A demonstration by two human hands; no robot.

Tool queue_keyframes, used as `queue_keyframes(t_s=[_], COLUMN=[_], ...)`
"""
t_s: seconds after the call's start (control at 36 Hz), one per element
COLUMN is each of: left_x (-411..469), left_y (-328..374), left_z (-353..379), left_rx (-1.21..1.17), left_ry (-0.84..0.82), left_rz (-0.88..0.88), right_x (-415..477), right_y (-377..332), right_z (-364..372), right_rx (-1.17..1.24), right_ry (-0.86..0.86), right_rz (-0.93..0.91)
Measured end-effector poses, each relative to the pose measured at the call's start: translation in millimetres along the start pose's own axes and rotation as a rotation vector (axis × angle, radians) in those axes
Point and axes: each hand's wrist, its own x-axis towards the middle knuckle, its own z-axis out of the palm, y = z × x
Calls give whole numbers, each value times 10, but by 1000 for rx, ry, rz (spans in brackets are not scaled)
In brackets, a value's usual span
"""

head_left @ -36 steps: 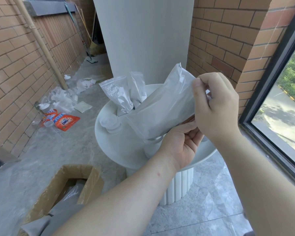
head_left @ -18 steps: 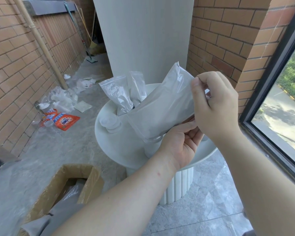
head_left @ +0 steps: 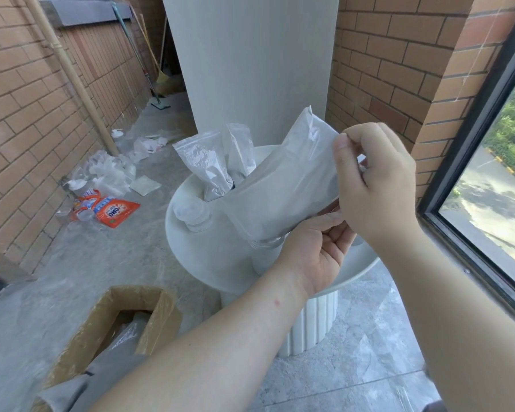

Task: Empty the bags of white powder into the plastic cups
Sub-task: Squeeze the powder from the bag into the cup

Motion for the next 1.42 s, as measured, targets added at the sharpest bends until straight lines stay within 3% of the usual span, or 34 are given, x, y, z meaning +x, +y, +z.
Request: queue_keyframes(t_s=[1.42], left_x=[-16], left_y=[0], left_z=[20], left_rx=[54], left_ry=[29], left_rz=[3], right_x=[-5], right_y=[-27], right_z=[12], right_rx=[-45], right_ry=[6], right_rz=[-68])
